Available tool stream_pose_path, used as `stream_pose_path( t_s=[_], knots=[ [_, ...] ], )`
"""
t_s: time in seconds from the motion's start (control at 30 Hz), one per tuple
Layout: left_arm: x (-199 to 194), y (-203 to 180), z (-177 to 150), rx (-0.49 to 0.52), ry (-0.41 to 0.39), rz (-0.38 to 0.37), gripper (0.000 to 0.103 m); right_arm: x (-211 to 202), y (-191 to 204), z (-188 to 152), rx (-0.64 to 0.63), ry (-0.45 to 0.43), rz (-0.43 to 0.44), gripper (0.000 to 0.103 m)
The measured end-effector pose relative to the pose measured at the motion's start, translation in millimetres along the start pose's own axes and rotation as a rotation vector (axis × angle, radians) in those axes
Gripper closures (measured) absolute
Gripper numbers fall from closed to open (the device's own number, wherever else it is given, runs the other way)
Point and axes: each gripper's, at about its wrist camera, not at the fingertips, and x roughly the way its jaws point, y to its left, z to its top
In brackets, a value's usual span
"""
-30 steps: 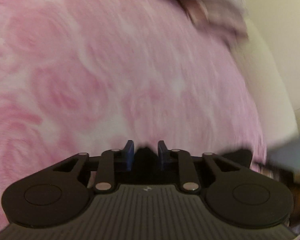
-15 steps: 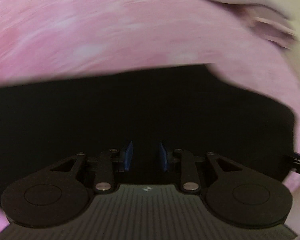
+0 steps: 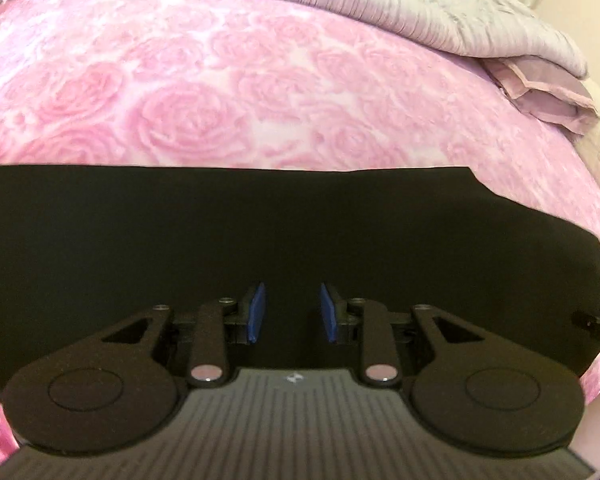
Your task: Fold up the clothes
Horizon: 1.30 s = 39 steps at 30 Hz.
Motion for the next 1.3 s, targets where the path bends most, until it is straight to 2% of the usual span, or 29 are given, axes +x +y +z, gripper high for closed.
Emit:
stream_pose_path(
  t_s=[0.1,0.17,0.23,0.3,0.33,0.37,0.4,0.43,0.47,0.5,0.6,0.63,0.73,0.77,0.9,0.97,1.1,1.17,1.3],
  knots=[
    [1.7,13.8,-13.4,0.035,-0.035,-0.034,0.078,-2.8,-10.3,-31.9,0.075,-0.050,0.003,0.037],
    [-1.0,18.0,-25.0,0.072,-0.085,-0.059,0.078,-6.7,-17.5,-50.7,0.104,-0.082,0.017,0.037],
    [-4.6,18.6,-35.1,0.108,-0.130,-0.070,0.078,-11.7,-9.7,-61.3,0.024,-0.124,-0.004,0.037],
    [-13.4,19.1,-41.7,0.118,-0.174,-0.068,0.079,-20.7,-6.3,-66.4,0.036,-0.156,-0.031,0.037],
    [-18.6,19.8,-44.4,0.117,-0.197,-0.066,0.078,-27.3,-4.5,-65.6,0.067,-0.188,-0.047,0.038],
    [-24.7,21.8,-48.2,0.111,-0.233,-0.076,0.077,-36.3,-2.2,-66.4,0.091,-0.258,-0.050,0.038],
    [-30.5,23.5,-52.5,0.100,-0.267,-0.074,0.075,-46.4,2.3,-69.0,0.104,-0.355,-0.017,0.038],
    [-33.9,24.5,-56.6,0.089,-0.293,-0.060,0.073,-51.3,7.6,-70.6,0.107,-0.415,0.024,0.038],
    [-33.8,23.9,-60.8,0.079,-0.276,-0.031,0.073,-50.7,14.5,-71.0,0.100,-0.440,0.064,0.038],
    [-33.7,23.3,-65.1,0.068,-0.259,-0.002,0.072,-44.6,23.9,-71.7,0.090,-0.436,0.102,0.038],
    [-33.5,21.4,-78.0,0.038,-0.210,0.083,0.071,-22.4,45.2,-79.0,0.094,-0.336,0.115,0.038],
    [-36.9,19.5,-83.0,0.043,-0.217,0.086,0.067,-23.3,47.1,-84.2,0.105,-0.332,0.110,0.038],
    [-44.2,5.9,-98.4,0.096,-0.219,0.153,0.067,-30.0,49.3,-97.7,0.107,-0.303,0.105,0.038],
    [-48.2,2.0,-103.8,0.084,-0.224,0.167,0.067,-33.4,49.6,-102.6,0.093,-0.299,0.100,0.038],
    [-67.5,-14.1,-121.7,0.075,-0.238,0.213,0.066,-51.7,59.8,-112.6,0.052,-0.242,0.065,0.037],
    [-79.6,-18.9,-127.7,0.074,-0.223,0.220,0.066,-63.0,57.3,-111.2,0.100,-0.195,0.089,0.037],
    [-108.7,-25.4,-140.9,0.072,-0.237,0.240,0.062,-100.7,64.4,-116.9,0.168,-0.193,0.128,0.037],
    [-123.2,-28.4,-147.6,0.074,-0.251,0.257,0.061,-125.6,71.2,-125.4,0.172,-0.223,0.149,0.037],
    [-143.8,-32.9,-156.1,0.096,-0.267,0.268,0.059,-154.8,82.2,-128.9,0.137,-0.210,0.160,0.036]
  ],
)
